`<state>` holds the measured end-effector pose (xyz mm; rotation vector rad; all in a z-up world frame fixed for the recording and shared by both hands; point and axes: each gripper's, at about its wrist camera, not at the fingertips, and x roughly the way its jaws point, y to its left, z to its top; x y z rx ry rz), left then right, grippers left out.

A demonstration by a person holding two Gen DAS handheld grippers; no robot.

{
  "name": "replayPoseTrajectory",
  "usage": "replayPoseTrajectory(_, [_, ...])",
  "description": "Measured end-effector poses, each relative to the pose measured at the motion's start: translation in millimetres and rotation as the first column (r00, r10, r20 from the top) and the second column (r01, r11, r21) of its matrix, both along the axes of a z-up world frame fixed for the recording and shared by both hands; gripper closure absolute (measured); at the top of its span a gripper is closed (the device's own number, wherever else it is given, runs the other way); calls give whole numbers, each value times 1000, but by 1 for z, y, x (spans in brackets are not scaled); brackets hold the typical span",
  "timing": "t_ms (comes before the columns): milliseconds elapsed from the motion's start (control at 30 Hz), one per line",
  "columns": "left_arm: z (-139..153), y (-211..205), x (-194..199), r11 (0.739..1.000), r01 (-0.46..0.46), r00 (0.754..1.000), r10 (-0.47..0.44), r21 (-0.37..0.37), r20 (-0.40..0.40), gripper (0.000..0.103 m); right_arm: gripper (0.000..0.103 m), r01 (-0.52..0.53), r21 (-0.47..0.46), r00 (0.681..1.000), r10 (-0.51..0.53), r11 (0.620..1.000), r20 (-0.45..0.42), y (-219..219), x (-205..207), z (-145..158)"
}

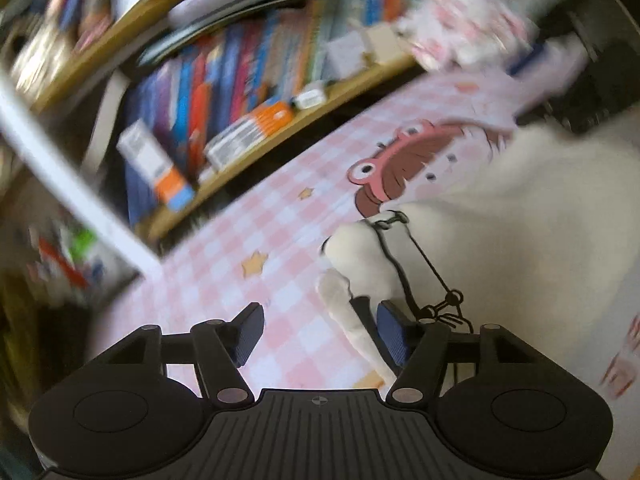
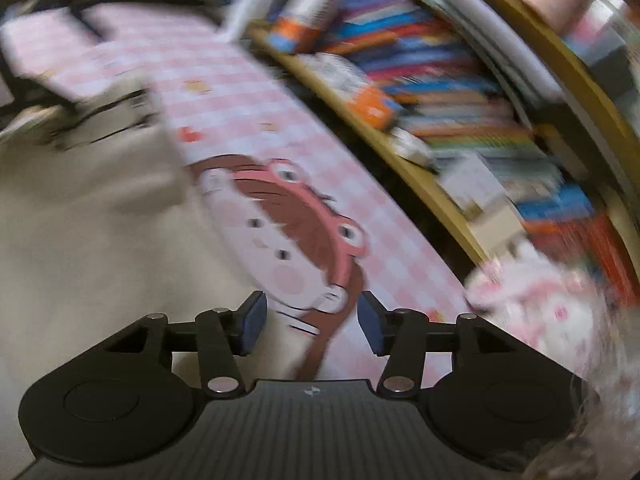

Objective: Fold clothes

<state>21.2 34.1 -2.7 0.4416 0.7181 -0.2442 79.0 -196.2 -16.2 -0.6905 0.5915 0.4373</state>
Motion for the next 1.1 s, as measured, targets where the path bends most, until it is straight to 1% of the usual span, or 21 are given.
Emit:
replayPoseTrajectory(33, [3,11,-1,995,-23,1000,21,-100,-19,40,50,27,23,1000,-27,999,-2,-2,3,-1])
replayPoseTrajectory(67, [6,20,-1,979,-48,998,41,-198,-41,40,49,91,113,996,-88,989,-33,-12,3,3])
replayPoseTrajectory(133, [6,36,0,916,-107,993,78,-386,-91,40,40,222,288,974,-196,932,-117,-33,1,10])
replayPoseTrajectory(167, [3,42,3,879,-142,988,98,-456,-119,41,37,287,394,954,-224,873,-199,-45,-2,10])
replayPoseTrajectory(233, [-5,46,9,826,-190,979,118,-531,-166,46,30,422,562,898,-245,711,-365,-70,-8,9])
replayPoseTrajectory(300, [-14,46,16,802,-215,971,114,-557,-211,66,19,552,627,825,-249,550,-507,-87,-16,-4])
replayPoseTrajectory(333, [-18,44,18,801,-224,967,111,-555,-230,69,19,600,628,790,-244,495,-562,-92,-19,-11])
replayPoseTrajectory(367, [-21,43,21,798,-232,963,107,-556,-249,78,18,626,621,769,-239,472,-593,-94,-22,-14])
replayPoseTrajectory(400, [-22,42,21,791,-239,960,103,-564,-262,88,15,650,608,748,-244,456,-617,-94,-25,-17])
replayPoseTrajectory(433, [-20,42,20,780,-243,959,103,-576,-265,92,14,683,584,718,-258,438,-646,-94,-29,-20])
replayPoseTrajectory(500, [-10,49,15,725,-244,962,95,-645,-257,97,17,695,579,710,-278,426,-647,-93,-33,-22])
replayPoseTrajectory(533, [-7,55,12,690,-255,960,99,-677,-260,97,42,701,575,704,-283,422,-651,-93,-34,-24])
replayPoseTrajectory(600, [-3,65,8,625,-284,954,110,-727,-278,97,82,718,555,684,-277,421,-675,-93,-32,-29])
replayPoseTrajectory(667, [-23,71,19,617,-357,926,133,-701,-354,94,83,724,560,680,-277,403,-679,-94,-32,-33])
replayPoseTrajectory(733, [-41,70,30,639,-399,905,155,-658,-397,88,84,728,559,676,-281,398,-681,-93,-32,-37])
replayPoseTrajectory(833, [-37,68,37,645,-345,932,145,-682,-333,78,83,731,548,672,-293,405,-680,-90,-31,-39])
replayPoseTrajectory(900, [-31,66,42,657,-299,950,133,-692,-284,64,81,731,545,672,-294,411,-679,-91,-30,-38])
replayPoseTrajectory(967, [-29,65,52,657,-276,957,121,-701,-263,62,75,732,548,672,-298,404,-678,-92,-31,-38])
replayPoseTrajectory(1033, [-30,64,62,637,-276,957,117,-720,-264,68,68,736,548,671,-315,398,-671,-93,-33,-36])
replayPoseTrajectory(1067, [-30,67,63,608,-284,956,117,-741,-271,89,68,738,549,668,-313,393,-675,-93,-32,-37])
replayPoseTrajectory(1100, [-31,69,64,578,-292,954,117,-762,-277,92,68,741,549,666,-312,387,-678,-94,-32,-38])
